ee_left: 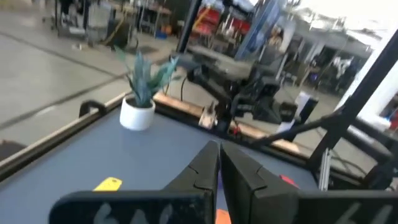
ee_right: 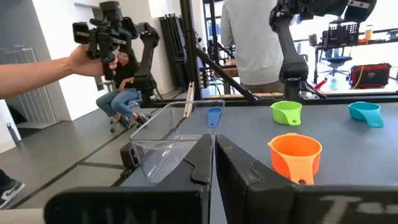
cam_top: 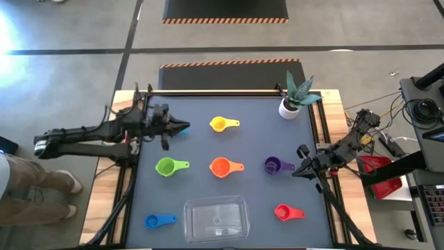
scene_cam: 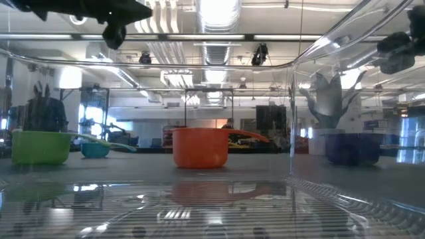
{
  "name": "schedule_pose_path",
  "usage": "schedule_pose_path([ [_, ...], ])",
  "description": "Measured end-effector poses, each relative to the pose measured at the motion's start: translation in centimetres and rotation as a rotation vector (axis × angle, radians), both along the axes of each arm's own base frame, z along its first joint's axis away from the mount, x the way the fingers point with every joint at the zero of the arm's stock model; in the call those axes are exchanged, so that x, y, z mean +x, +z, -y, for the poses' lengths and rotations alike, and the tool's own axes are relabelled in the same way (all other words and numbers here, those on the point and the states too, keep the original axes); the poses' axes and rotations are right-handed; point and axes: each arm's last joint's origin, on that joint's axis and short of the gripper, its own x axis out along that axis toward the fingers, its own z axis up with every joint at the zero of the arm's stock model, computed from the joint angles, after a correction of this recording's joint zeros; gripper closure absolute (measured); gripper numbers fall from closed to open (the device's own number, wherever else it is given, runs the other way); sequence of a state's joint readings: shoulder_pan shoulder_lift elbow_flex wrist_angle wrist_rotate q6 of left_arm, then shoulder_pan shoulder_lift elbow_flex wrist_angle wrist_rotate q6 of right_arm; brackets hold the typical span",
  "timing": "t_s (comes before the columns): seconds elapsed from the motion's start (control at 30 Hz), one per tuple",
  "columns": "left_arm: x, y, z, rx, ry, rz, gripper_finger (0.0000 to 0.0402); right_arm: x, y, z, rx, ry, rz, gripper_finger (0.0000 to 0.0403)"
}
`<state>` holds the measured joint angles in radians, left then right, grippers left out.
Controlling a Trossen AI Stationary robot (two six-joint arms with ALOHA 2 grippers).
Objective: Nest measuring cups in basket
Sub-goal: Stack the green measuring cup on top of the orange measuring cup
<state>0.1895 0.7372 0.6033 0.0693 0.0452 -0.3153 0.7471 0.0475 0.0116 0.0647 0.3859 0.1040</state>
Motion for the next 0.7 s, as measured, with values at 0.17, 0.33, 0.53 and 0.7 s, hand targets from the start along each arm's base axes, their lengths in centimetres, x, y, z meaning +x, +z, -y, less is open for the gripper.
schedule_pose_path([
  [0.17,1.8,0.6,-0.1,0.001,-0.031,-0.035,0.0402,0.0,0.0,0.0,0.000,0.001,0.000,0.0394],
  [0.33,3.1,1.6,0.0,0.003,-0.071,-0.038,0.0402,0.0,0.0,0.0,0.000,0.000,0.000,0.0394],
  [0.53,4.6,2.2,0.1,-0.004,-0.088,-0.057,0.0402,0.0,0.0,0.0,0.000,0.001,0.000,0.0394],
  [0.7,5.7,2.0,0.5,-0.016,-0.135,-0.100,0.0402,0.0,0.0,0.0,0.000,0.001,0.000,0.0394],
])
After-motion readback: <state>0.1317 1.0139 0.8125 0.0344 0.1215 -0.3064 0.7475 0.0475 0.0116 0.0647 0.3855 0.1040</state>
